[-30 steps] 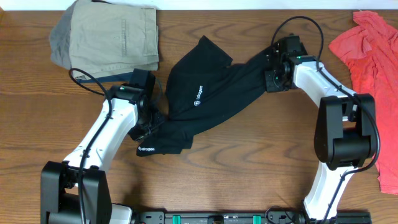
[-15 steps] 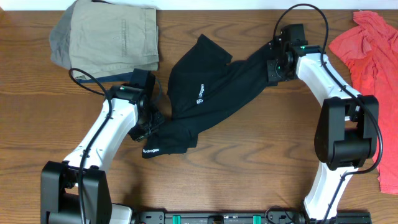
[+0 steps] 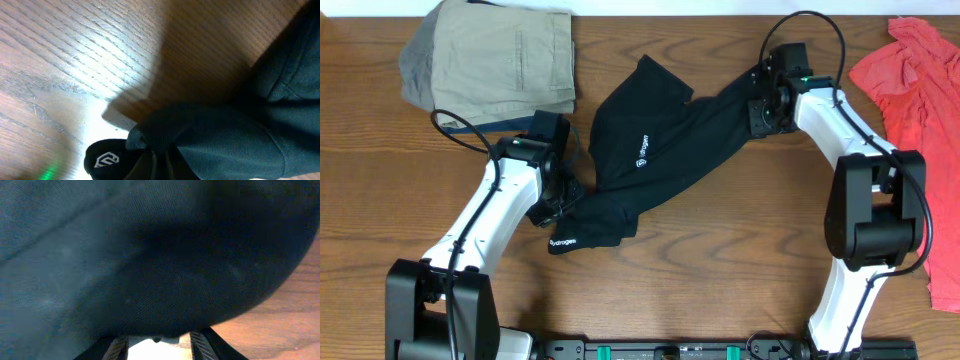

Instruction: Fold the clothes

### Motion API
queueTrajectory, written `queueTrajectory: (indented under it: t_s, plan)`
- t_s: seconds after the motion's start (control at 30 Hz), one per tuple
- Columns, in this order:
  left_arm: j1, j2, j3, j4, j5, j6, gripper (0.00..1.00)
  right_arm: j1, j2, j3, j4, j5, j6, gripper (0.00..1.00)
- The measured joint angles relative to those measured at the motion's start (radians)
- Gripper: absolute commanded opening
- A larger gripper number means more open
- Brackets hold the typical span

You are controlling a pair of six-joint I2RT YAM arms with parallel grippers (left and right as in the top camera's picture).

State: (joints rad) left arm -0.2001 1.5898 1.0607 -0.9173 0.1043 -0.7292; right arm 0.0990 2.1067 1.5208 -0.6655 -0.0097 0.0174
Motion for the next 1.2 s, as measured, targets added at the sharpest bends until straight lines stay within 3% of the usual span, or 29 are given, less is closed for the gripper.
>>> queueTrajectory:
  t_s: [0.3,0.6,0.83,1.2]
  plan:
    - [0.000,0.000,0.000,0.000,0.000,0.000,0.07,-0.003,0.021,-0.006,-0.044,0.042,-0.006,0.31]
    - [0.000,0.000,0.000,0.000,0.000,0.000,0.06,-0.021,0.021,-0.011,-0.112,0.051,-0.033,0.36]
    - [0.000,0.000,0.000,0.001,0.000,0.000,0.06,-0.022,0.021,-0.014,-0.048,0.015,-0.048,0.42]
    - [0.000,0.000,0.000,0.002,0.000,0.000,0.06,-0.022,0.021,-0.046,0.015,-0.058,-0.052,0.42]
